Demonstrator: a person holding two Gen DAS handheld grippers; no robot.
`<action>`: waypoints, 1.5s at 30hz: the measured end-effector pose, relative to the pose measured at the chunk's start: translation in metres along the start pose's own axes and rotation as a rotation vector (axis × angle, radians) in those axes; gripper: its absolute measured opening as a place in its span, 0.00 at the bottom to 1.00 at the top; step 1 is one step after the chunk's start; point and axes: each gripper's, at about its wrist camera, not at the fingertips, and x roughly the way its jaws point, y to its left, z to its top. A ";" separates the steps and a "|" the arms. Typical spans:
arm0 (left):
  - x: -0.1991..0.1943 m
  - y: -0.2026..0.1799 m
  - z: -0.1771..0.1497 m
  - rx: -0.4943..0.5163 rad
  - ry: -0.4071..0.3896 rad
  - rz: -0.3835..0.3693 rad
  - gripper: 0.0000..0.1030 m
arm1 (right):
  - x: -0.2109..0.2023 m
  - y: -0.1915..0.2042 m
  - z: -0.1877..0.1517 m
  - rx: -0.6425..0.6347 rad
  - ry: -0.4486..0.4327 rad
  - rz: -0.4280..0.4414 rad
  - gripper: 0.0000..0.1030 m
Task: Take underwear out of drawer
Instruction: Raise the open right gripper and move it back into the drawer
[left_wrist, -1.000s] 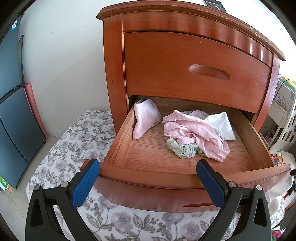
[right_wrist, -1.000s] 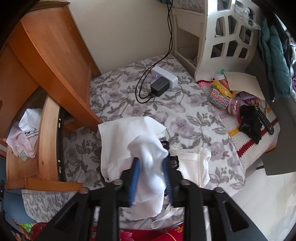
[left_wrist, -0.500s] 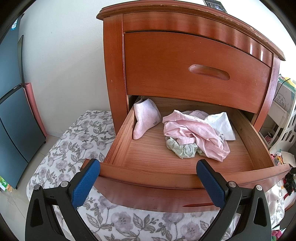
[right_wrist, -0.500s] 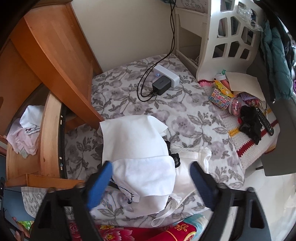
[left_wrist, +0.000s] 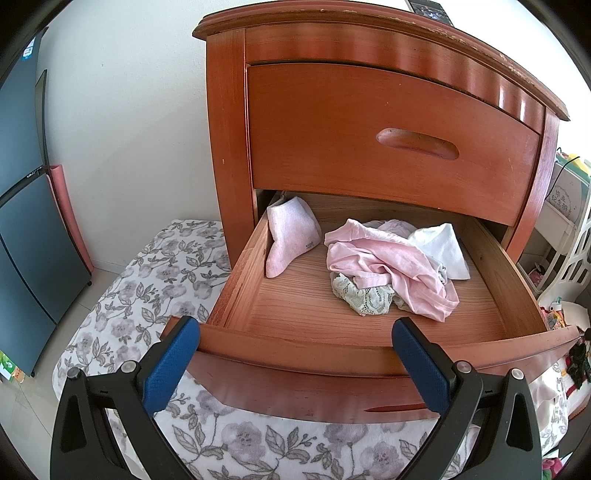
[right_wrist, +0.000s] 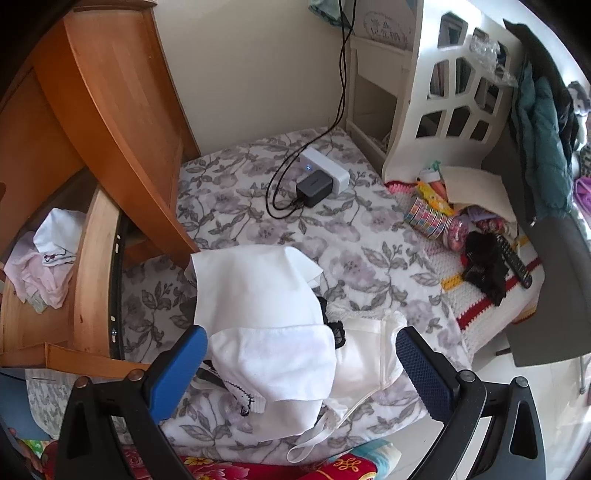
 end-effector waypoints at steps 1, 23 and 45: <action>0.000 0.000 0.000 0.001 0.000 0.000 1.00 | -0.003 0.000 0.001 0.000 -0.010 0.000 1.00; 0.000 0.000 0.000 0.001 0.001 0.000 1.00 | -0.136 0.124 0.017 -0.261 -0.250 0.229 1.00; 0.000 0.007 -0.001 -0.028 0.000 0.025 1.00 | -0.062 0.265 0.017 -0.443 -0.058 0.332 1.00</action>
